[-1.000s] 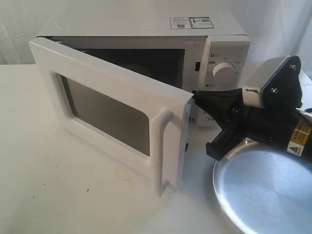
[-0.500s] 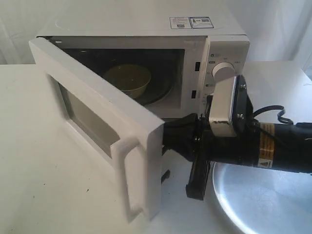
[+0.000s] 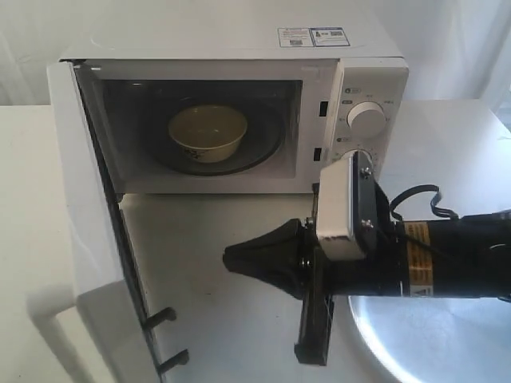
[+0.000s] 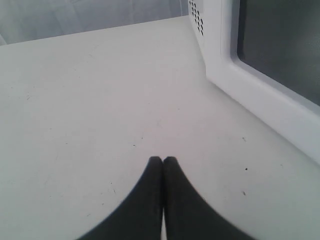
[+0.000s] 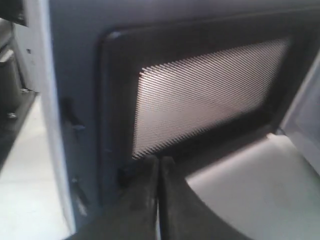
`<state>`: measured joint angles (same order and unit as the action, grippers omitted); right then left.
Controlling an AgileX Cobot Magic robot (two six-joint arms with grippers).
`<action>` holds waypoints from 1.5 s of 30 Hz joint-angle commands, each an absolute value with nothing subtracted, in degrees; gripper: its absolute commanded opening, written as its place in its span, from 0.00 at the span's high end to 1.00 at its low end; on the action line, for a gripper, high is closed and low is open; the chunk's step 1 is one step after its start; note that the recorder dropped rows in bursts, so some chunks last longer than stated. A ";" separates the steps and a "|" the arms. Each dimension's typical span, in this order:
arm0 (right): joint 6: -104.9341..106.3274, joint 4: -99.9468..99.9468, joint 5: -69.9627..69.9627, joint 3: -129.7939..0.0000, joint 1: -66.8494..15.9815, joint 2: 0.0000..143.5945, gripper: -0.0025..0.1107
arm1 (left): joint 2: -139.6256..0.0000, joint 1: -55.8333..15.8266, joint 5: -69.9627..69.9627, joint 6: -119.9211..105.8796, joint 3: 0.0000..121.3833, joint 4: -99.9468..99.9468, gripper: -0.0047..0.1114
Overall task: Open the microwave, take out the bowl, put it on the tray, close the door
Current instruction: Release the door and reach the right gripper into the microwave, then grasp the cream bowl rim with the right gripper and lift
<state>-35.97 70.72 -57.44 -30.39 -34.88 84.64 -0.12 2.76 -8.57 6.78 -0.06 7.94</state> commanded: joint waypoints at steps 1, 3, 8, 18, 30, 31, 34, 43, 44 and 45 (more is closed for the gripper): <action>-33.27 60.54 -47.27 -30.76 -34.87 84.66 0.98 | 0.00 2.71 -8.54 7.15 0.00 7.73 0.96; -32.50 60.53 -47.78 -30.76 -34.87 84.78 0.98 | 0.00 2.71 -8.54 7.15 0.00 7.73 0.96; -25.95 51.38 -48.48 -31.72 -34.87 88.02 0.98 | 0.00 2.71 -8.54 7.15 0.00 7.73 0.96; -25.95 49.49 -45.51 -43.93 -36.33 102.69 0.98 | 0.00 2.71 -8.54 7.15 0.00 7.73 0.96; -23.84 49.83 -20.95 -62.14 -45.60 104.08 0.98 | 0.00 2.71 -8.54 7.15 0.00 7.73 0.96; -21.59 49.83 -19.33 -62.80 -45.60 104.08 0.98 | 0.00 2.71 -8.54 7.15 0.00 7.73 0.96; -14.61 49.83 -13.69 -63.94 -45.60 104.70 0.95 | 0.00 2.71 -8.54 7.15 0.00 7.73 0.96; -8.27 49.72 -12.73 -68.52 -45.60 110.36 0.57 | 0.00 2.71 -8.54 7.15 0.00 7.73 0.96; -8.27 49.72 -12.56 -69.52 -45.60 111.26 0.55 | 0.00 2.71 -8.54 7.15 0.00 7.73 0.96; -8.27 49.72 -12.28 -70.68 -45.60 112.33 0.53 | 0.00 2.71 -8.54 7.15 0.00 7.73 0.96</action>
<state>-8.88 49.94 -12.36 -68.14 -45.61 110.28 -0.12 2.76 -8.57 6.78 -0.06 7.94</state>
